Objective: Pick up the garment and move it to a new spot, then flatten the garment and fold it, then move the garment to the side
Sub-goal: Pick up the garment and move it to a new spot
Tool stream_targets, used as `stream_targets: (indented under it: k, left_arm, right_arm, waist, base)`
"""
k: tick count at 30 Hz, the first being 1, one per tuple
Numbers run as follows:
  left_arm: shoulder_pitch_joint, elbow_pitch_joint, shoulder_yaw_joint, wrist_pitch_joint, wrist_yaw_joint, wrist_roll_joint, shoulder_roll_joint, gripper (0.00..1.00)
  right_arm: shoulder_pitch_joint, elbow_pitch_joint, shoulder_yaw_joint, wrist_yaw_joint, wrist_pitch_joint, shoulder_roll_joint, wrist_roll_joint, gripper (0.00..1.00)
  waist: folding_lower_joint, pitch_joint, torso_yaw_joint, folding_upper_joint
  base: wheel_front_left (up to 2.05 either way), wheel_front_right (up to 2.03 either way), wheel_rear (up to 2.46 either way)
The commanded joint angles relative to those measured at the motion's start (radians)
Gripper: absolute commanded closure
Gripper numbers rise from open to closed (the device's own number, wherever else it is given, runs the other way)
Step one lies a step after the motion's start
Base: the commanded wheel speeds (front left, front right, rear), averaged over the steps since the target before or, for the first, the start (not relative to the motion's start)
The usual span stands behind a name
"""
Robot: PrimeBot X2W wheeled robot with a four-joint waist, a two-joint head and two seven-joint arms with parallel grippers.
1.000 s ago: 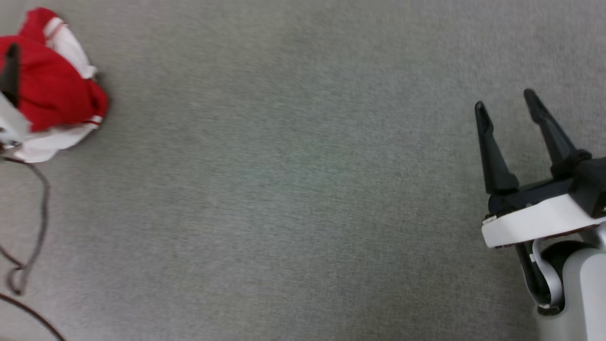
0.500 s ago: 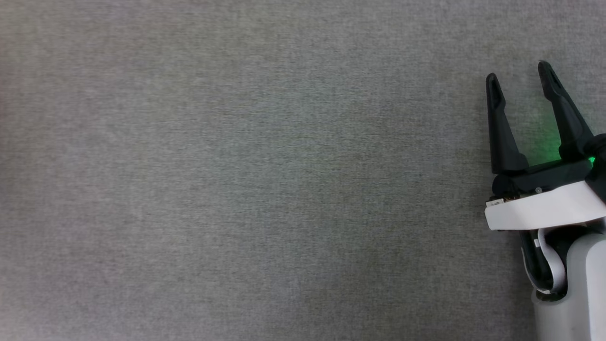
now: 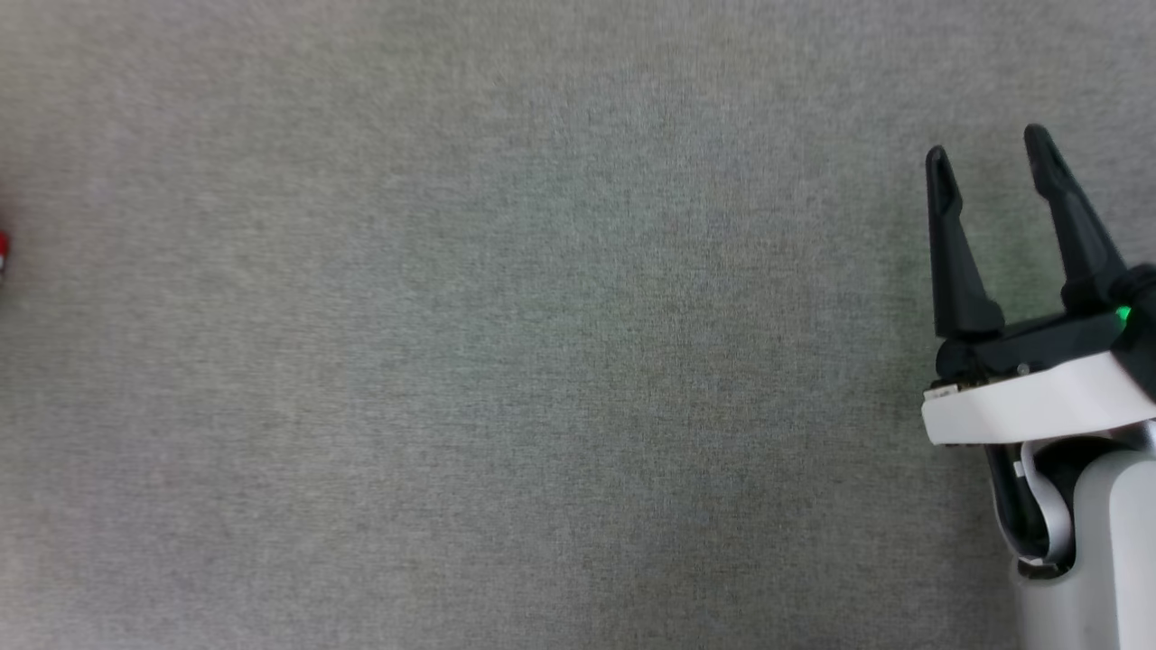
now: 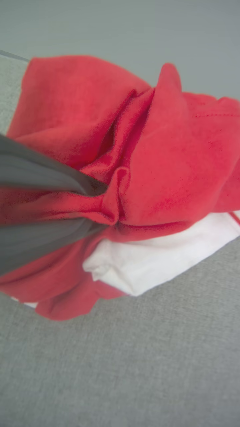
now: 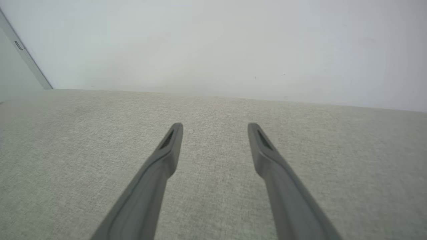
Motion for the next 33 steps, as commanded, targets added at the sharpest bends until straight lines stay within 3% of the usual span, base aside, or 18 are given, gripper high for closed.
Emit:
stream_targets:
  k: [1,9,16,24,33]
  left_arm:
    - [-0.009,-0.002,-0.008,-0.048,0.0,0.02,0.008,1.0]
    - [-0.08,-0.032,-0.046,-0.34,-0.01,0.096,0.008,1.0]
    - [-0.098,-0.078,-0.091,-0.511,-0.012,0.134,-0.046,1.0]
    - [0.036,-0.235,-0.129,-0.622,0.025,0.116,-0.202,1.0]
    - [0.301,-0.534,-0.273,-0.626,0.101,0.138,-0.408,1.0]
  right_arm:
    - [0.021,0.01,0.004,0.0,-0.002,0.004,0.006,0.0]
    - [0.086,0.034,-0.004,0.0,-0.008,0.013,0.033,0.0]
    - [0.154,0.047,-0.012,0.0,-0.001,0.019,0.046,0.0]
    - [0.221,0.041,-0.021,0.0,0.018,0.019,0.048,0.0]
    - [0.258,0.026,-0.02,0.0,0.041,0.019,0.067,0.0]
  waist:
    - [-0.0002,-0.075,0.012,0.0]
    - [-0.0002,-0.249,0.016,0.0]
    - [-0.0002,-0.374,-0.008,0.0]
    - [-0.0002,-0.453,-0.072,0.0]
    - [-0.0002,-0.477,-0.171,0.0]
  base:
    - [0.0,0.0,0.0]
    - [0.0,0.0,0.0]
    - [0.0,0.0,0.0]
    - [0.0,0.0,0.0]
    - [0.0,0.0,0.0]
